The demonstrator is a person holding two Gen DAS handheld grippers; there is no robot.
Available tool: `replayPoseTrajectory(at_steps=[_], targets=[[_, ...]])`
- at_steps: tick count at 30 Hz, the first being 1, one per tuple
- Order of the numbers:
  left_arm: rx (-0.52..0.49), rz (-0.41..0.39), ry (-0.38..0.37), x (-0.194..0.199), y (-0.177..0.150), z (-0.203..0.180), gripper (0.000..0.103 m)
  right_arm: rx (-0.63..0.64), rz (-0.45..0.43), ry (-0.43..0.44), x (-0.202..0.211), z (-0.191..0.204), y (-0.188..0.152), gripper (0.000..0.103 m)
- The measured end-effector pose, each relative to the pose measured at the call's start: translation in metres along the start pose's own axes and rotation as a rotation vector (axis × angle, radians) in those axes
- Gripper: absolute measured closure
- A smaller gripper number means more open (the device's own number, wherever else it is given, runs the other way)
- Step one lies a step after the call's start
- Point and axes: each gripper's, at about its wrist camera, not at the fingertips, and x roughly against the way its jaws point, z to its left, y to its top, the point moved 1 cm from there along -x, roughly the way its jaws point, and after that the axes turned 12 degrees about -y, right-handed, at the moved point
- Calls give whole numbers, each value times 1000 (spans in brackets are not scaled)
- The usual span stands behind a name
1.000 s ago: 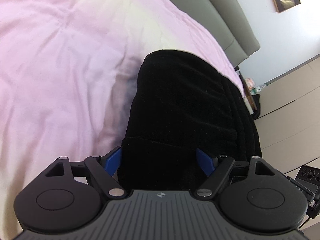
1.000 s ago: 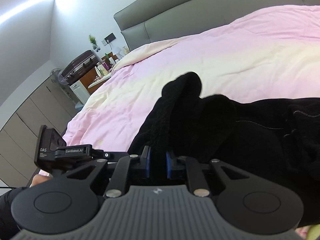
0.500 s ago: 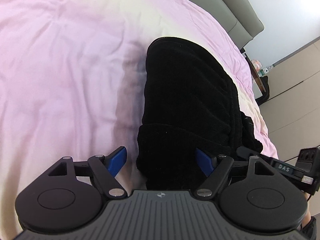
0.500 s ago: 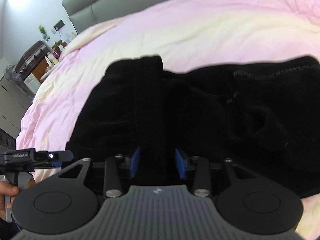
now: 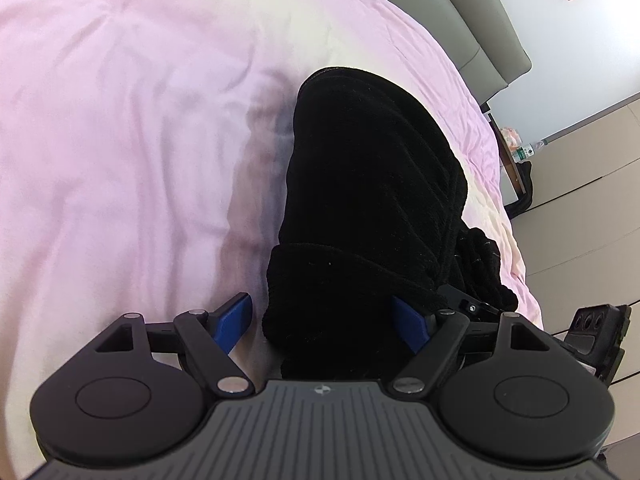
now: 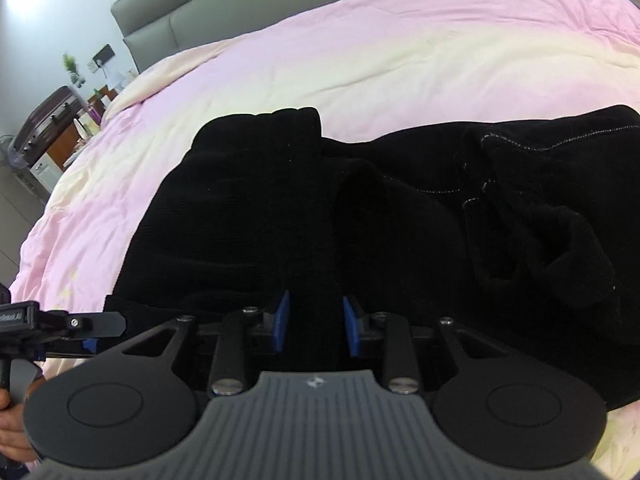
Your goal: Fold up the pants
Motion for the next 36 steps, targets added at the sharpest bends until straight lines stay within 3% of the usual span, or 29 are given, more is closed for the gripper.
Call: replayPoseTrajectory(at_steps=[6,7,11,18,22,29,33,36], targets=[[-12,-1,3,1,-1,0,11,10,-29,8,4,0,3,77],[-6,-3,0,2,0,0,11,-24,-30,27,11,-7,7,71],[-6,-6,1,2,0,0,11,-191,-126,24,54,-52,20,68],[-13,-7,13,5,0,-2,10,-404,-257,-124,113,-149,17,59],[-14,-7,20,5,-1,-4,10,-559,-297,-191,132,-204,-1,30],[-31,-11,36,4,-1,-7,10,-912,-226,-155,117,-278,-38,28],[-79,-10,73,6,-4,-13,10,-869,-196,-173,99,-287,-37,28],[-108,-3,110,8,-4,-19,10,-811,-89,-134,75,-288,-43,27]])
